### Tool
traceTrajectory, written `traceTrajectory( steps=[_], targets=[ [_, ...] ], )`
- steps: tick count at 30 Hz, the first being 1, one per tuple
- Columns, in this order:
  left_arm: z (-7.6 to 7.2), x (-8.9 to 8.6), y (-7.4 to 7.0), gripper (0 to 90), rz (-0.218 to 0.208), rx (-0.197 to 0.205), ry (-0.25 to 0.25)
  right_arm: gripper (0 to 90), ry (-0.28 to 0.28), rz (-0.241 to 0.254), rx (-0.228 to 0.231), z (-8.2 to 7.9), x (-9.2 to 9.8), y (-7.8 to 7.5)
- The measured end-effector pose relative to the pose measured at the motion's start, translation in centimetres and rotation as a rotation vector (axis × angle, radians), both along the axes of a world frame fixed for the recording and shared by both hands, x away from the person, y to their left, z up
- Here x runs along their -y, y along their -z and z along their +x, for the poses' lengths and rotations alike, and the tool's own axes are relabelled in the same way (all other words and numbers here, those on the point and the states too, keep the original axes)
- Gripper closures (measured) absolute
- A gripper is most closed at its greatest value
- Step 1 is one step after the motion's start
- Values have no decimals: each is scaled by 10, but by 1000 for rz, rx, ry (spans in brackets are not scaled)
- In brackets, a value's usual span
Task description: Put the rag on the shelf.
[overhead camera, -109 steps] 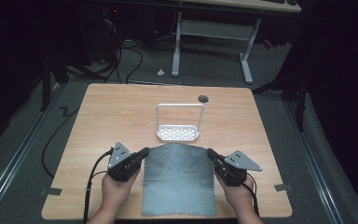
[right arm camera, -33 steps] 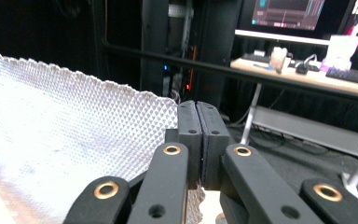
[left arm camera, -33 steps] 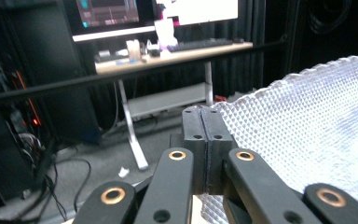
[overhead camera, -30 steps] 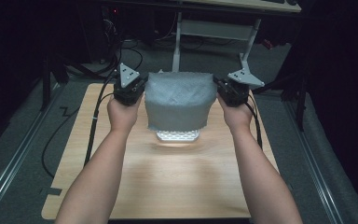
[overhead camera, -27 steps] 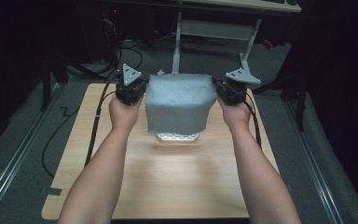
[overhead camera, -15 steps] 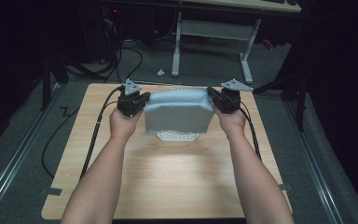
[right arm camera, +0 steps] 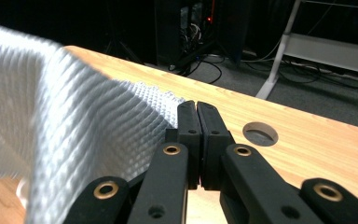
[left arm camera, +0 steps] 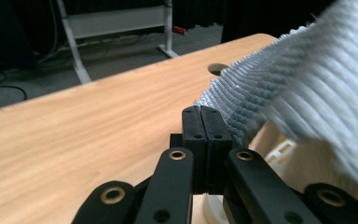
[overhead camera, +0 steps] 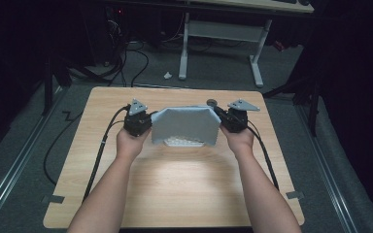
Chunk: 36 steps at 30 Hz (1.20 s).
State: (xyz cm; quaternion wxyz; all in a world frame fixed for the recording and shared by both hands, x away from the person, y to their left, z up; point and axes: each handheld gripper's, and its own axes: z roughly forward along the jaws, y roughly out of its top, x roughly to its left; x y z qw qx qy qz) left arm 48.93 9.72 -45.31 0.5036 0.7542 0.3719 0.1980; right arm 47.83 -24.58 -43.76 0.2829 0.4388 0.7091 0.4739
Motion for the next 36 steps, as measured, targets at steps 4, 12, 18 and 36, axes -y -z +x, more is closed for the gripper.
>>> traceTrajectory(
  steps=[4, 12, 18, 36],
  targets=[
    [-1, -1, 10, 900, -9, -23, 1, 900, 0, 3, -18, -4, 0, 7],
    [-3, -1, 17, 899, -18, -40, -1, 900, -2, -20, -27, -6, -2, 18],
    [-4, -1, 22, 898, -19, -54, 2, 900, 1, -24, -49, -7, -2, 28],
    [-6, -4, 24, 856, -23, -68, -14, 892, 4, -28, -59, -8, -3, 34]
  ],
)
